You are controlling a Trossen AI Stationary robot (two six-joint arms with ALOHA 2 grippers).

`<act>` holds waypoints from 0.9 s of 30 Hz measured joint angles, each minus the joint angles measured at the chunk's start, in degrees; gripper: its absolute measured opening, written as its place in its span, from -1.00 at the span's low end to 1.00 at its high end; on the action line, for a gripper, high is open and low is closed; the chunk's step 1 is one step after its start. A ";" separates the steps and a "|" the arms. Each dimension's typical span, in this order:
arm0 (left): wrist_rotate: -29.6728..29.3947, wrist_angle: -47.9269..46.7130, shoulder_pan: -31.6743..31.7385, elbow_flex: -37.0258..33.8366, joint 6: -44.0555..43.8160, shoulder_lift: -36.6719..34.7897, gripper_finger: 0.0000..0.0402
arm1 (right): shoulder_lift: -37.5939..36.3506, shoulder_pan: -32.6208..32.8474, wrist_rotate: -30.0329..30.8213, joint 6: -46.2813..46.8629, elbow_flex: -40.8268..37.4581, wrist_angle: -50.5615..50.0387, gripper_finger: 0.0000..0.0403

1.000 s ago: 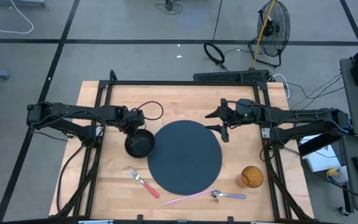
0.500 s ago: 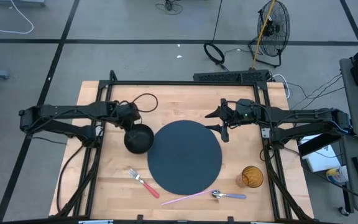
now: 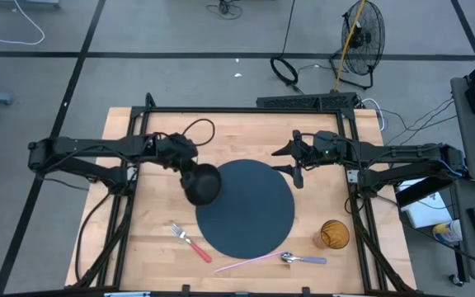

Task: Pick & Place Utensil
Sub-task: Put the black bowl on the middle left of the blue mat

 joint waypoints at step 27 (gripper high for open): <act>3.90 17.02 -5.39 0.02 -10.52 14.24 -0.92 | -0.03 -0.04 0.01 -0.49 0.00 1.59 0.04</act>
